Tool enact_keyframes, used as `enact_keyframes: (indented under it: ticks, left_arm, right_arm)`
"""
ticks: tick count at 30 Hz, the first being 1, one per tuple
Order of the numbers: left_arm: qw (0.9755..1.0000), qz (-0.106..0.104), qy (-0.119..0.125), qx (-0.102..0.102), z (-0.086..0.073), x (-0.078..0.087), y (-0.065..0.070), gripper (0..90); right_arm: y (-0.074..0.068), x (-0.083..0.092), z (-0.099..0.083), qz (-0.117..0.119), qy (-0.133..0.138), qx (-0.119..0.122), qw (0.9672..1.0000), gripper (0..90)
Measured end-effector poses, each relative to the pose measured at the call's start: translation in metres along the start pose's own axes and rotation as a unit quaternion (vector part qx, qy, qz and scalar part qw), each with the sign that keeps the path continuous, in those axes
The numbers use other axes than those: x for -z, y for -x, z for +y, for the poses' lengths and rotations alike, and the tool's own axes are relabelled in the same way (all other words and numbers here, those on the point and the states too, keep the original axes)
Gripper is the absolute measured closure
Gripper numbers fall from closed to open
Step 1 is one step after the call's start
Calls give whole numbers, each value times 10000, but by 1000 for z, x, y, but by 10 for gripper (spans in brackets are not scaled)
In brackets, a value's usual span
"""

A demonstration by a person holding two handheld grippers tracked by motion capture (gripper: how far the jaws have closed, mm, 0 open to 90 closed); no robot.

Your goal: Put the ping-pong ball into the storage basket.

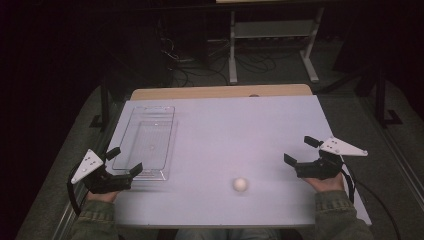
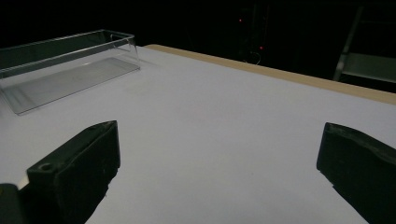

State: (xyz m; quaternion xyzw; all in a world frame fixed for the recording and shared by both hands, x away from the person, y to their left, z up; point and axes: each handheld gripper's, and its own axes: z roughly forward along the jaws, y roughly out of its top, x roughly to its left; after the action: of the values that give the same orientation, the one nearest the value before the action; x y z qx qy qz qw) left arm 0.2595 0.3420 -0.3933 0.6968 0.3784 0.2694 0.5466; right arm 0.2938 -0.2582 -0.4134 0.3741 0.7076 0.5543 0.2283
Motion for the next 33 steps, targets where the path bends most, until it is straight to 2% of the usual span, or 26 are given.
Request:
enact_keyframes:
  ticks: [4,9,17,27,33]
  left_arm:
    - [10000,-30,-7,27,-1,0,1,0]
    - [9999,-13,-131,0,-2,0,3,0]
    - [9996,-104,-267,-79,2,-1,6,0]
    - [9980,-284,-487,-277,10,-5,12,0]
    - [9975,-331,-549,-308,14,-7,13,0]
  right_arm:
    - [0,1,1,1,62,-6,10000,0]
    - [0,2,1,-22,38,-6,10000,0]
    - [2,4,1,-33,59,-67,10000,0]
    - [1,2,0,3,22,-54,10000,0]
    - [2,2,0,19,28,-68,10000,0]
